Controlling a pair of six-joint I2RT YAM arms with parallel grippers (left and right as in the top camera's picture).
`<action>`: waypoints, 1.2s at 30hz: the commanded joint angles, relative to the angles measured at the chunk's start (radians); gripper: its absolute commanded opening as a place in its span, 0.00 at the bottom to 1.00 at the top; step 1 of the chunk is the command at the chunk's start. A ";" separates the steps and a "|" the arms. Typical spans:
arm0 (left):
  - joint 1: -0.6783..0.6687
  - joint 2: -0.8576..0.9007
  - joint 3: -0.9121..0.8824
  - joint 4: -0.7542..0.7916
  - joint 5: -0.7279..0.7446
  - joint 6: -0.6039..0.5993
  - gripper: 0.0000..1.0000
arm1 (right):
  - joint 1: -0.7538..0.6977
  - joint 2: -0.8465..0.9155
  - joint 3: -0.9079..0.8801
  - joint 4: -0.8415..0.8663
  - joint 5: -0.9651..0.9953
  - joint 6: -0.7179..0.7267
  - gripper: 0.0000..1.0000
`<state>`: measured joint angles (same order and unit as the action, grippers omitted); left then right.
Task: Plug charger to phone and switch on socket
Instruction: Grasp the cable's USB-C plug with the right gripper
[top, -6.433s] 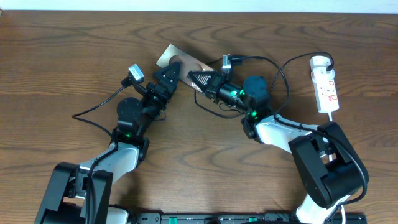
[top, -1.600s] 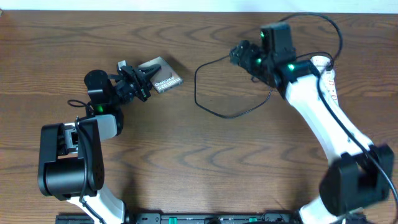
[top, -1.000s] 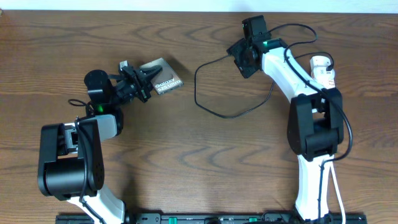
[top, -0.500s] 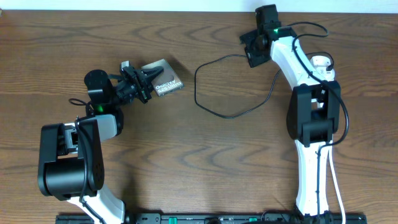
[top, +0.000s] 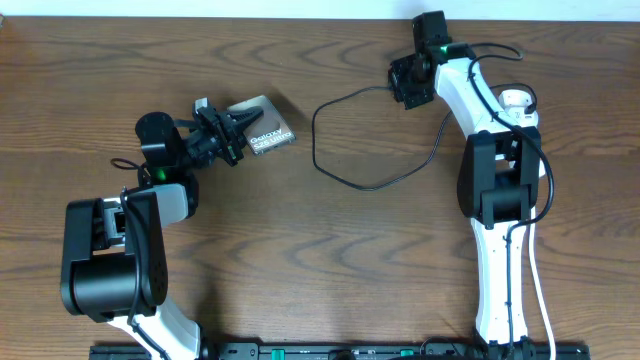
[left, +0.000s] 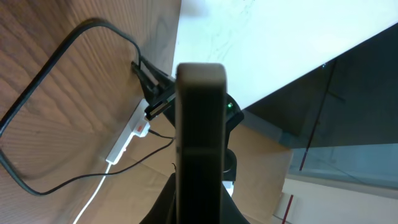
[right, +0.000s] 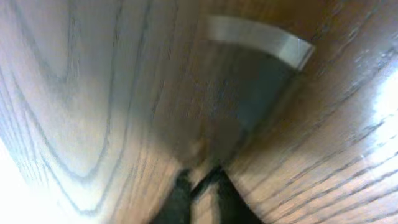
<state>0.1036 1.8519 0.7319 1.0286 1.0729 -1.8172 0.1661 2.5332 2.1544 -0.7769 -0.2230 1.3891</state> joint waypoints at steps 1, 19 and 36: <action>0.003 -0.010 0.032 0.013 0.027 0.010 0.08 | -0.004 0.064 0.006 -0.017 -0.021 -0.006 0.01; 0.002 -0.010 0.032 0.012 0.007 0.045 0.07 | 0.063 0.064 0.379 -0.439 -0.085 -0.908 0.01; 0.004 -0.010 0.035 -0.049 -0.014 0.277 0.07 | 0.205 0.058 0.512 -0.922 -0.400 -1.639 0.01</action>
<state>0.1036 1.8519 0.7334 0.9684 1.0447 -1.5879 0.3420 2.6038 2.6747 -1.6970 -0.5953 -0.1345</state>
